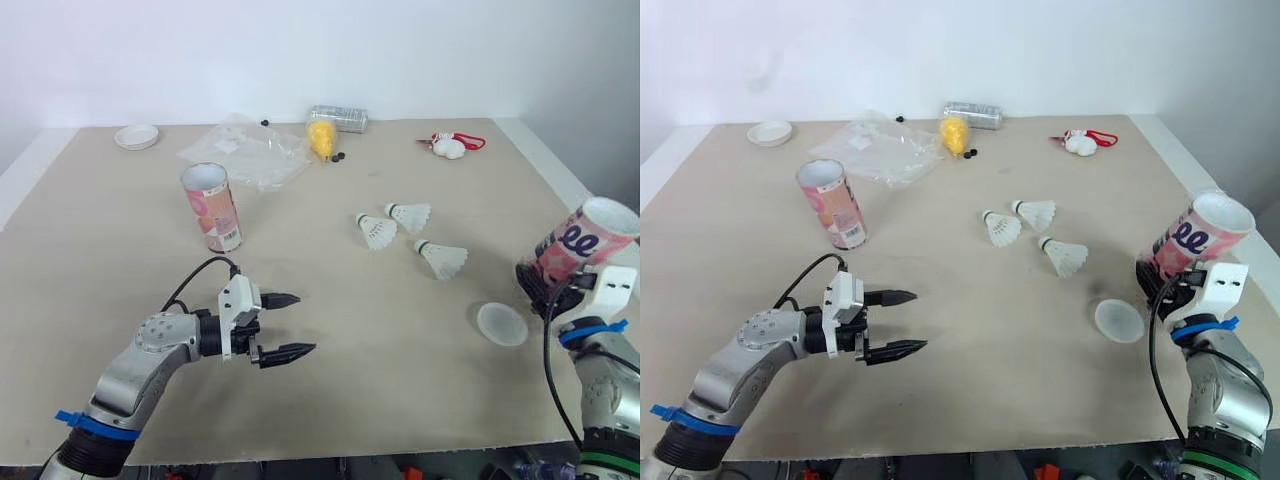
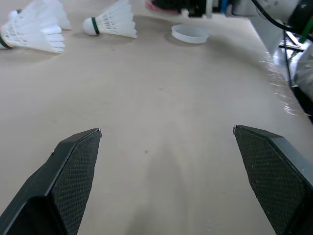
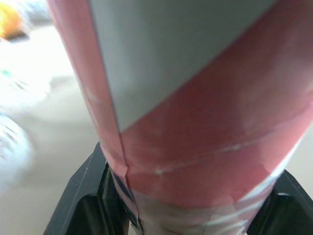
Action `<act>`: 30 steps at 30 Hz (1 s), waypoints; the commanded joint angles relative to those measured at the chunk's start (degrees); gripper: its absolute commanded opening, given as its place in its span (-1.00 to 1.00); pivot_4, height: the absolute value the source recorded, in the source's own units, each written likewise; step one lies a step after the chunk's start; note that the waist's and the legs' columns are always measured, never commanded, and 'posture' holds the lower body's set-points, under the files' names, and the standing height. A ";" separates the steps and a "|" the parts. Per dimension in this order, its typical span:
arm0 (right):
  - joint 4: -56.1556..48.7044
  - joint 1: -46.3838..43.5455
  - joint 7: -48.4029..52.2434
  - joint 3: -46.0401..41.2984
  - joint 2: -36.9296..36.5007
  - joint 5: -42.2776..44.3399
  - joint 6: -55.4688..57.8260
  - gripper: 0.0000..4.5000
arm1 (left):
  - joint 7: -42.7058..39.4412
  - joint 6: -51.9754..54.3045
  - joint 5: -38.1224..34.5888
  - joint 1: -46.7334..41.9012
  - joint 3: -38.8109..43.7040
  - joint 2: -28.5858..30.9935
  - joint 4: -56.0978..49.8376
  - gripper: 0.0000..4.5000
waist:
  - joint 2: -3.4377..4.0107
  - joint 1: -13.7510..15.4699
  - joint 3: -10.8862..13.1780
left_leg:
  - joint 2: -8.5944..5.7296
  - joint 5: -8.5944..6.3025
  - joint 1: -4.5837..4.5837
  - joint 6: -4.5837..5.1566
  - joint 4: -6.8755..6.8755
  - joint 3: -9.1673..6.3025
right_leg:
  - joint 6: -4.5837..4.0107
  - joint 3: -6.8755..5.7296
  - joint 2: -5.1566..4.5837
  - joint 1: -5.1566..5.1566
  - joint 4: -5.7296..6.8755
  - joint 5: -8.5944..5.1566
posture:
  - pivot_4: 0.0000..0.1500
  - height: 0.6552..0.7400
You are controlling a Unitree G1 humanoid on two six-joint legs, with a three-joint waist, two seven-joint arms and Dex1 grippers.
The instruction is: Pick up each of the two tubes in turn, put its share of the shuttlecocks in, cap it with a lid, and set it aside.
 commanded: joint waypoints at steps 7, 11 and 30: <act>9.70 -4.38 1.07 0.36 -3.14 -0.37 -2.09 0.14 | -0.19 -1.49 1.11 -0.21 -0.04 0.71 -1.60 1.00 | -0.01 0.06 0.00 | -0.02 0.01 0.01 0.02 0.27 0.06 | 0.14 0.07 -0.02 0.15 -0.02 0.12 | 1.00 1.00; 11.27 -4.57 1.17 1.14 -4.05 -1.48 -3.17 0.94 | -0.29 -1.70 1.55 -0.34 -0.15 0.68 -1.32 1.00 | -0.01 0.11 0.00 | -0.02 0.01 0.04 0.02 0.39 0.06 | 0.17 0.07 -0.01 0.24 -0.03 0.17 | 1.00 1.00; -3.71 6.82 1.08 0.24 -5.28 -0.40 1.13 0.98 | -1.21 -2.23 2.03 -0.27 -1.18 0.30 -0.47 1.00 | 0.00 0.23 0.00 | -0.03 0.00 0.02 0.02 0.30 0.04 | 0.18 0.07 -0.03 0.23 -0.05 0.08 | 1.00 1.00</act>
